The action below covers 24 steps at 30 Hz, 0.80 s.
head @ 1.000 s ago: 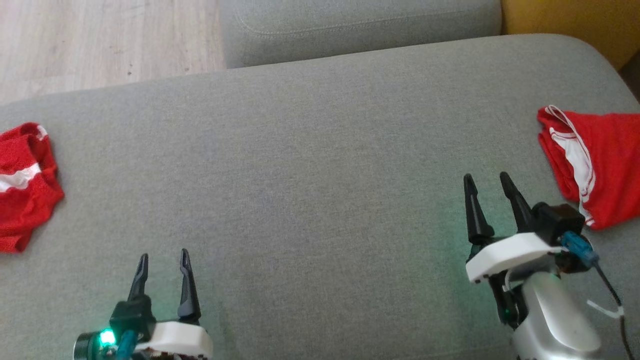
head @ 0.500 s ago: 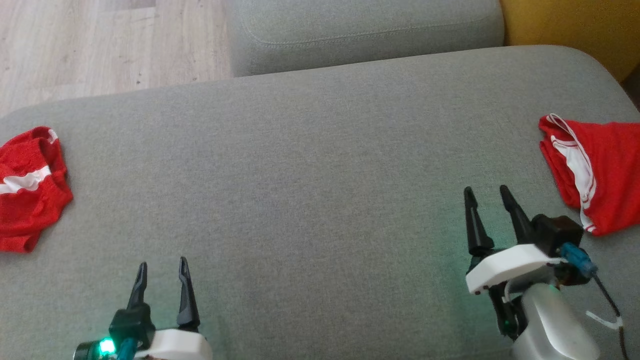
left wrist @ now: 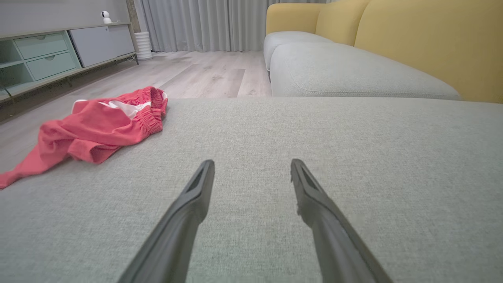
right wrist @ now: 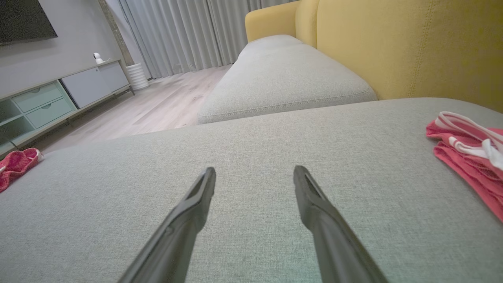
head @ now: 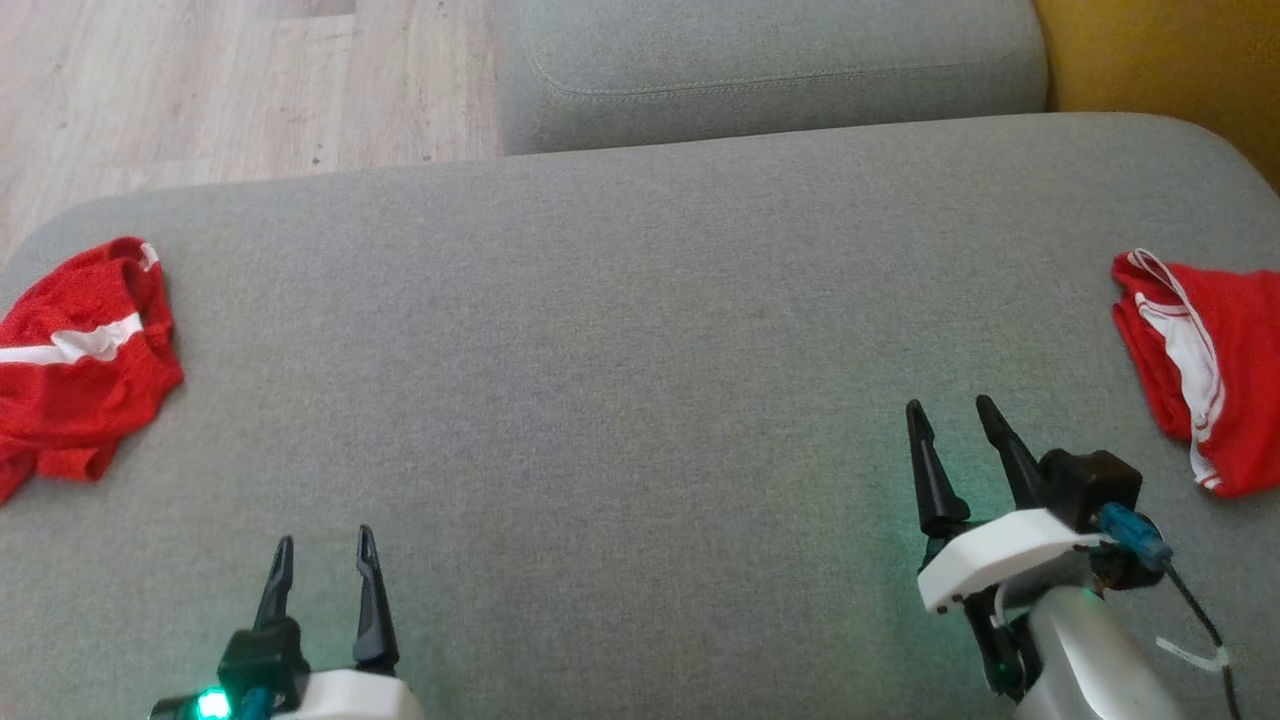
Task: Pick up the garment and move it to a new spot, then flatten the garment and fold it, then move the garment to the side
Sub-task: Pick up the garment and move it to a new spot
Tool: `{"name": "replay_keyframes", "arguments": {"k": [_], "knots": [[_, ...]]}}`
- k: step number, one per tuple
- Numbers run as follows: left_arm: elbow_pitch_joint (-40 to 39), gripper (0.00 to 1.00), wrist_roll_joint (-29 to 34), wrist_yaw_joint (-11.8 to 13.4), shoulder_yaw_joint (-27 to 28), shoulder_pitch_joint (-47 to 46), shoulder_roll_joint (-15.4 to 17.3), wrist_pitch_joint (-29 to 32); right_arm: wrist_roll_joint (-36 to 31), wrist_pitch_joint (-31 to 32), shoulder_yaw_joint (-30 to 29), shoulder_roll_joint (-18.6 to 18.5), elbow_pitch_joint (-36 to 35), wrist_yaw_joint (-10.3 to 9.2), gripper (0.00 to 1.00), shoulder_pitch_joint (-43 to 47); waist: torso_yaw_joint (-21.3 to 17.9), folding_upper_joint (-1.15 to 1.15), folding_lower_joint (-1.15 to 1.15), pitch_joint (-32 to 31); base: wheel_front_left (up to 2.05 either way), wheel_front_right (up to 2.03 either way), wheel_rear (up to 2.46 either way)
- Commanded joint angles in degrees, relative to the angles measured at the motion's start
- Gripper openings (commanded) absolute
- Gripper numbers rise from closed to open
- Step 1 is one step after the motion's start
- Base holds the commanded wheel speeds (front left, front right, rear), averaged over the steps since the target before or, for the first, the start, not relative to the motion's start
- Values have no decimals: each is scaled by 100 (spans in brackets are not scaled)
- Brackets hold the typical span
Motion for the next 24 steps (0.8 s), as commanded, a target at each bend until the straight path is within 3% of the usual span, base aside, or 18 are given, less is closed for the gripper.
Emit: {"name": "replay_keyframes", "arguments": {"k": [1,11,24], "knots": [[-189,100,18,4,220,-117,30,-31,29,-38,160,30,-141,19,100,-57,13,0,0,5,0,0,0],[-213,100,-24,28,164,-119,30,-31,-39,-38,158,30,-80,19,100,-26,181,0,0,34,0,0,0],[-238,100,-169,148,367,-26,30,-31,-40,-38,334,30,-123,19,100,-38,1561,0,0,280,0,0,0]]}}
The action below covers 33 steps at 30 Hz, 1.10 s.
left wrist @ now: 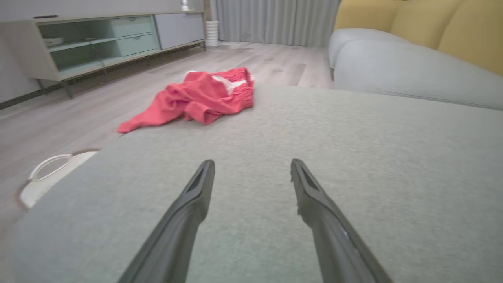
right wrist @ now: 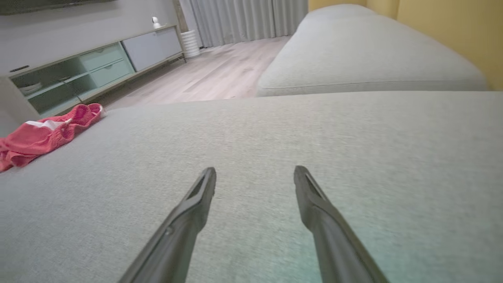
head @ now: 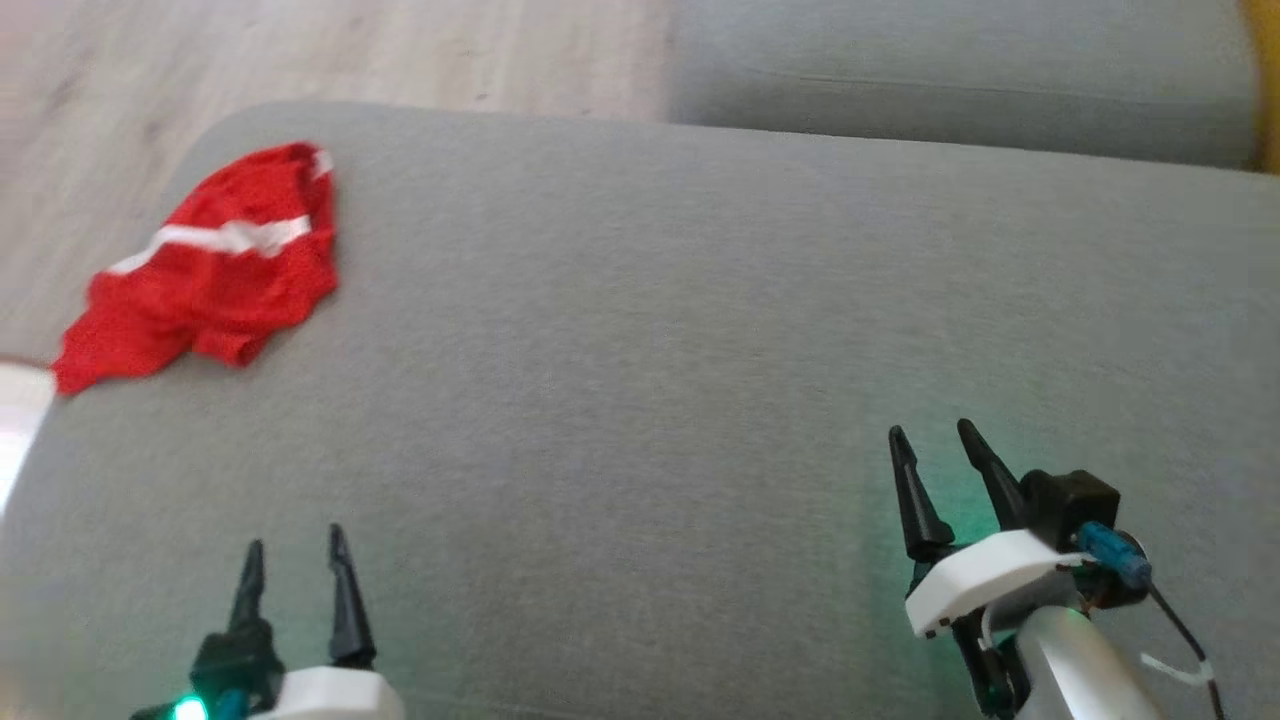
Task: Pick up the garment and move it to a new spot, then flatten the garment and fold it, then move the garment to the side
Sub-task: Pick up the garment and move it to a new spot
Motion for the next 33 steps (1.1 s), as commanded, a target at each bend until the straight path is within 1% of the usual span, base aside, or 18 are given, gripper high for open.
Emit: {"name": "replay_keyframes", "arguments": {"k": [1,3,6,7,11,13,15,19,22,25,26,30,32,33], "knots": [[-209,100,-40,46,291,-56,32,-31,-25,-38,175,28,-175,19,100,-184,429,0,0,130,0,0,0],[-224,100,-71,64,411,-14,32,-31,-5,-38,239,28,-179,19,100,-206,587,0,0,153,0,0,0],[-203,100,-122,61,637,44,32,-31,50,-38,364,28,-190,19,100,-231,723,0,0,184,0,0,0],[-203,100,-122,61,637,44,32,-31,50,-38,364,28,-190,19,100,-231,723,0,0,184,0,0,0],[-274,100,-214,137,938,73,32,-31,45,-38,528,28,-194,19,100,-257,783,0,0,255,0,0,0],[-338,100,-227,132,1130,34,32,-31,42,-38,578,28,-224,19,100,-276,771,0,0,320,0,0,0],[-416,100,-187,70,1363,-74,37,-31,31,-38,622,28,-262,19,100,-319,740,0,0,413,0,0,0],[-532,100,-186,-180,1821,-511,156,-31,-57,-38,666,28,-388,19,100,-467,646,0,0,733,0,0,0],[-509,100,-243,-458,2064,-1018,372,-31,-164,-38,666,28,-539,19,100,-606,550,0,0,1039,0,0,0],[-261,100,-226,-699,2121,-1632,690,-31,-260,-38,665,28,-712,19,100,-760,444,0,0,1345,0,0,0],[5,100,-210,-840,2091,-2051,900,-31,-319,-38,672,28,-836,19,100,-861,362,0,0,1547,0,0,0],[698,100,-276,-1115,1935,-2880,1318,-30,-407,-38,665,28,-1077,19,100,-1023,189,0,0,1932,0,0,0],[1115,100,-352,-1208,1865,-3295,1547,-30,-438,-38,701,28,-1179,19,100,-1096,85,0,0,2111,0,0,0],[1271,100,-371,-1232,1810,-3463,1605,-17,-457,-38,721,28,-1231,19,100,-1128,29,0,0,2194,0,0,0]]}}
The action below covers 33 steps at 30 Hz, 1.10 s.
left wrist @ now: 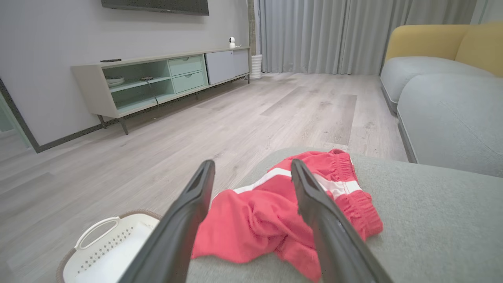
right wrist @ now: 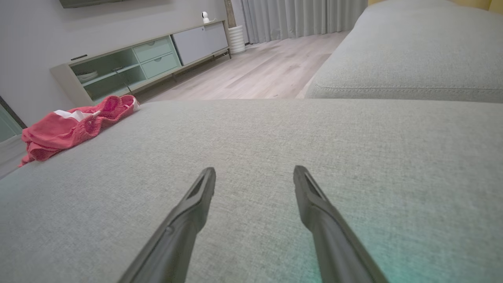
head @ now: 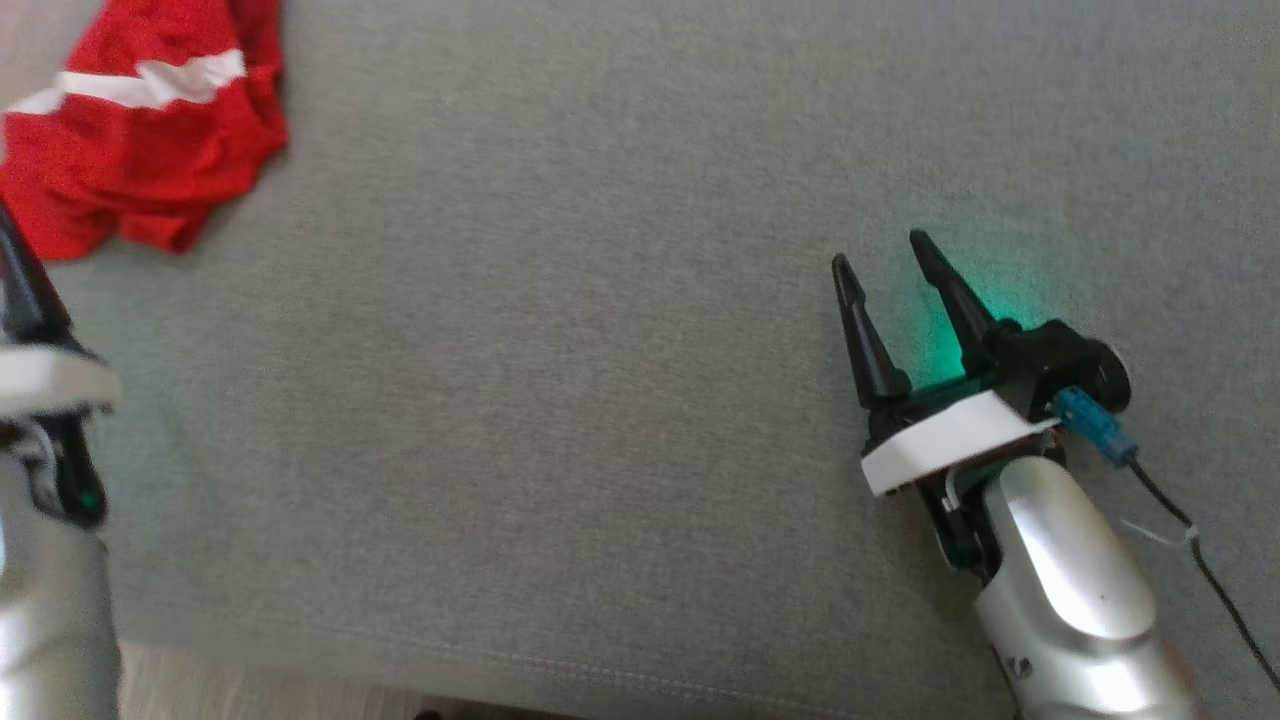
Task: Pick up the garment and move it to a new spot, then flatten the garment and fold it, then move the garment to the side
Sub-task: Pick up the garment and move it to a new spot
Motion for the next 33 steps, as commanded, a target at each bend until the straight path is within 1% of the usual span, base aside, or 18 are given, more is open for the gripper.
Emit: {"name": "replay_keyframes", "arguments": {"k": [1,4,7,9,15,21,22,23,24,25,29,33], "knots": [[65,100,-41,-45,73,-359,406,12,-64,-37,157,32,-281,19,100,-144,-288,0,-2,362,0,0,0],[634,100,-217,-89,71,-807,682,133,-145,-37,192,32,-455,19,100,-234,-492,0,-2,604,0,0,0],[1079,100,-388,-117,-8,-1195,872,231,-215,-37,120,32,-574,19,100,-322,-658,0,-2,823,0,0,0],[1354,100,-498,-127,-95,-1383,969,298,-255,-37,49,32,-615,19,100,-352,-745,0,-2,921,0,0,0],[1895,100,-898,-132,-587,-1674,1238,512,-312,-37,-110,32,-655,19,100,-347,-939,0,-2,1096,0,0,0],[2418,100,-1015,-133,-732,-1837,1409,645,-293,-37,-140,33,-653,19,100,-315,-1033,0,-2,1163,0,0,0],[2492,95,-1040,-133,-757,-1870,1414,649,-291,-37,-147,33,-650,19,100,-316,-1046,0,-2,1167,0,0,0],[2556,37,-1067,-133,-799,-1892,1404,670,-283,-37,-160,33,-646,19,100,-316,-1057,0,-2,1163,0,0,0],[2611,10,-1103,-133,-832,-1912,1400,678,-274,-37,-173,33,-642,19,100,-317,-1065,0,-2,1156,0,0,0],[2654,0,-1136,-133,-869,-1924,1397,675,-263,-37,-184,33,-637,19,100,-320,-1076,0,-2,1142,0,0,0],[2667,0,-1254,-133,-1115,-1947,1394,608,-181,-37,-219,33,-622,19,100,-332,-1129,0,-2,1039,0,0,0],[2286,0,-1299,-133,-1602,-2036,1402,312,-90,-37,-262,33,-593,19,100,-297,-1177,0,-2,864,0,0,0]]}}
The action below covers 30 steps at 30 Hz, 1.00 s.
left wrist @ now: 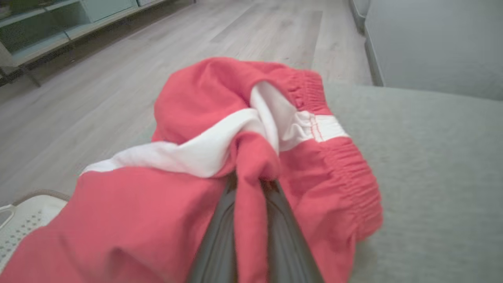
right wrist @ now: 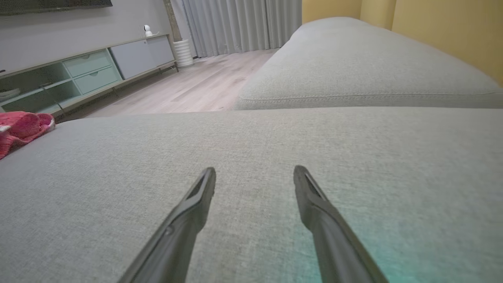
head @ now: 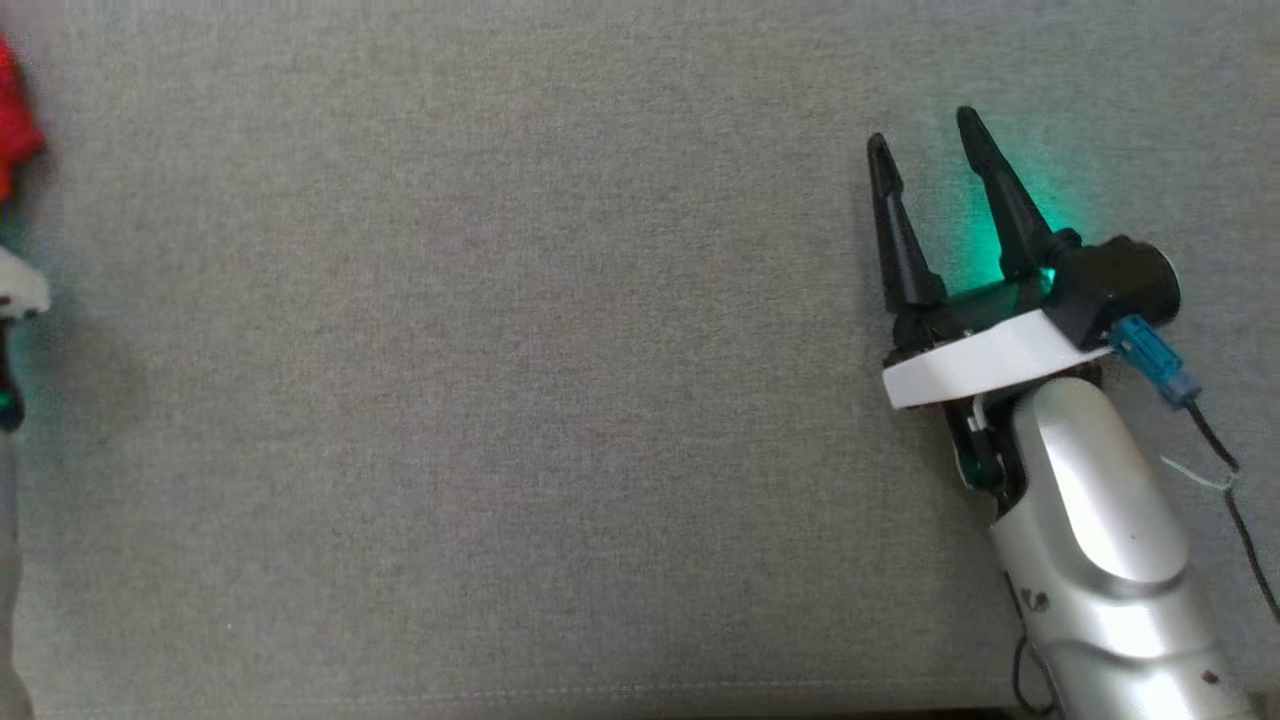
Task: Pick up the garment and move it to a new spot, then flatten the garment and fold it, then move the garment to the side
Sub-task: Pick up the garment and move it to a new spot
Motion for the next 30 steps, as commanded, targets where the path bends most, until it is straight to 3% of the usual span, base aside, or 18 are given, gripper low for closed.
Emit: {"name": "replay_keyframes", "arguments": {"k": [1,9,22,27,30], "knots": [[-214,0,-38,10,29,-127,381,-89,57,11,81,-9,-60,19,100,253,-35,0,0,-93,0,0,0],[-1426,0,-190,10,-1096,-406,61,-307,458,11,120,-9,38,19,100,505,-392,0,0,-695,0,0,0],[-3719,0,-840,55,-2197,600,-1164,-207,847,11,223,-9,182,19,100,970,-832,0,0,-1502,0,0,0],[-4007,0,-1166,251,-2359,1503,-1648,-183,898,11,231,-9,241,19,100,1097,-787,0,0,-1706,0,0,0],[-3907,0,-1133,322,-2453,1860,-1725,-228,903,11,253,-9,272,19,100,1131,-767,0,0,-1757,0,0,0]]}}
